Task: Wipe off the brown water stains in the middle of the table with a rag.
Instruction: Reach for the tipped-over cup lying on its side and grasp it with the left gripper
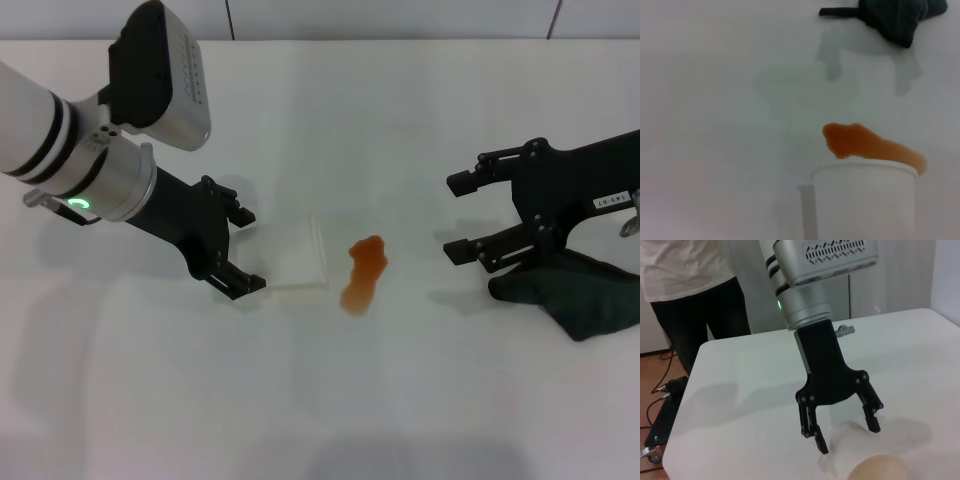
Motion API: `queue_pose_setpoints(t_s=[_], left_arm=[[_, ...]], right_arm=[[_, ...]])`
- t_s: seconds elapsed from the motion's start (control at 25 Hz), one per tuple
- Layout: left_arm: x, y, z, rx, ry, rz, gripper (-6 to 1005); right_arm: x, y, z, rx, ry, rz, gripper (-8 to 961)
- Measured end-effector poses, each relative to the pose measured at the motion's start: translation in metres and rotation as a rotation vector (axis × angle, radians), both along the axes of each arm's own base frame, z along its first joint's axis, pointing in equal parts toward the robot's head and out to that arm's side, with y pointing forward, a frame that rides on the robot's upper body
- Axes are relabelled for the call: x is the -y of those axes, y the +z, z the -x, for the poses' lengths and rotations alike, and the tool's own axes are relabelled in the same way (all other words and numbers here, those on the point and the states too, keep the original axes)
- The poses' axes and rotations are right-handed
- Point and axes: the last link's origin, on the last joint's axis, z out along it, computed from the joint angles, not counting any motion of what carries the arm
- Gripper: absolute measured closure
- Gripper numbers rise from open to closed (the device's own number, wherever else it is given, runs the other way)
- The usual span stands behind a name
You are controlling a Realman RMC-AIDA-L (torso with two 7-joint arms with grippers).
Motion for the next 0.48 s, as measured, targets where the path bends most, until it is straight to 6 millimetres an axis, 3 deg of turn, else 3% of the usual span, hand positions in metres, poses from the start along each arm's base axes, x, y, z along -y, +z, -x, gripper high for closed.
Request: queue_pose_setpoints(t_s=[0.48], left_arm=[[-0.0059, -0.0103, 0.001, 0.006, 0.007, -0.007, 108]], right_arm=[[-0.0023, -0.001, 0.0056, 0.0, 0.017, 0.004, 112]])
